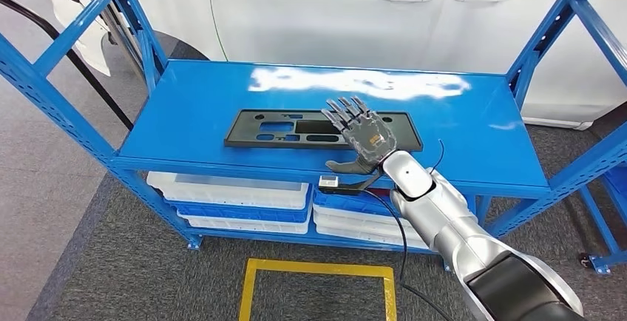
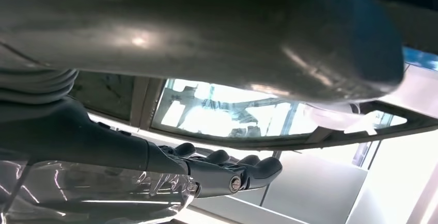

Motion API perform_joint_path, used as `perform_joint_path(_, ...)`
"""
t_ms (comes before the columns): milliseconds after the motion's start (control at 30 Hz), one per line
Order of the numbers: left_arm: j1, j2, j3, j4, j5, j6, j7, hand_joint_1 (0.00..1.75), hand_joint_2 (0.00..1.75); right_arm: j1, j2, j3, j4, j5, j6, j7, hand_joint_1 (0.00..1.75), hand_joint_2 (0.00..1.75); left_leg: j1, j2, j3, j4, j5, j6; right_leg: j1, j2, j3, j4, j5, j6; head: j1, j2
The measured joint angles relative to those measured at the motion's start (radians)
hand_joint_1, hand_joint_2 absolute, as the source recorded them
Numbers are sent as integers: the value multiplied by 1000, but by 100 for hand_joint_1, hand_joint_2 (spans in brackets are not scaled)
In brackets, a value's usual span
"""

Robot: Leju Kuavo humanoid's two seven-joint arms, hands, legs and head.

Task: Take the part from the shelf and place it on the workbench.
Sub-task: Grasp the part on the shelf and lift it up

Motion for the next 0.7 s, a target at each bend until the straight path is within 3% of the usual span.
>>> perform_joint_path(33,1,0,0,0,-1,-1,-2,0,0,2,1,0,2,-1,15,-5,0,131,-4,0,2,-39,59,7,1,2,7,0,-8,4,0,0)
perform_joint_path(67,2,1,0,0,-1,-2,-4,0,0,4,2,0,4,2,40,-13,0,175,-7,-1,3,-60,95,11,2,4,10,0,-15,10,0,0)
perform_joint_path(200,-5,-1,0,0,-6,-7,-8,0,0,-11,4,1,28,38,151,-25,0,175,-2,0,23,-80,104,23,1,5,8,20,-45,32,0,0)
perform_joint_path(267,-9,-3,0,0,-9,-10,-9,0,0,-22,4,2,55,55,181,-23,0,175,1,0,37,-89,100,30,-2,1,-42,120,-91,40,0,0)
perform_joint_path(333,-12,-5,0,0,-9,-12,-9,0,0,-23,4,4,80,64,193,-24,0,175,2,0,43,-88,93,34,-9,0,-124,252,-131,49,0,0)
perform_joint_path(367,-11,-5,0,0,-9,-12,-9,0,0,-22,4,5,89,65,195,-24,0,175,2,-1,45,-85,88,33,-12,-1,-151,283,-126,53,0,0)
perform_joint_path(400,-10,-5,0,0,-9,-12,-9,0,0,-23,4,6,95,66,195,-24,0,175,4,-3,48,-82,82,31,-15,-2,-159,274,-100,57,0,0)
perform_joint_path(467,-10,-6,0,0,-10,-12,-9,0,0,-29,4,6,104,66,195,-24,0,175,6,-4,56,-70,67,25,-20,-5,-118,152,-14,60,0,0)
perform_joint_path(533,-11,-6,0,0,-10,-12,-9,0,0,-37,4,7,111,66,195,-24,0,175,5,-5,59,-58,53,15,-19,-6,-72,42,34,56,0,0)
perform_joint_path(600,-12,-6,0,0,-10,-12,-8,0,0,-43,4,8,115,66,195,-25,0,175,3,-6,59,-55,48,6,-13,-4,-61,19,33,45,0,0)
perform_joint_path(700,-12,-6,0,0,-10,-12,-8,0,0,-53,6,11,119,69,202,-22,0,175,6,-4,59,-39,29,-10,-17,-5,-54,11,33,27,0,0)
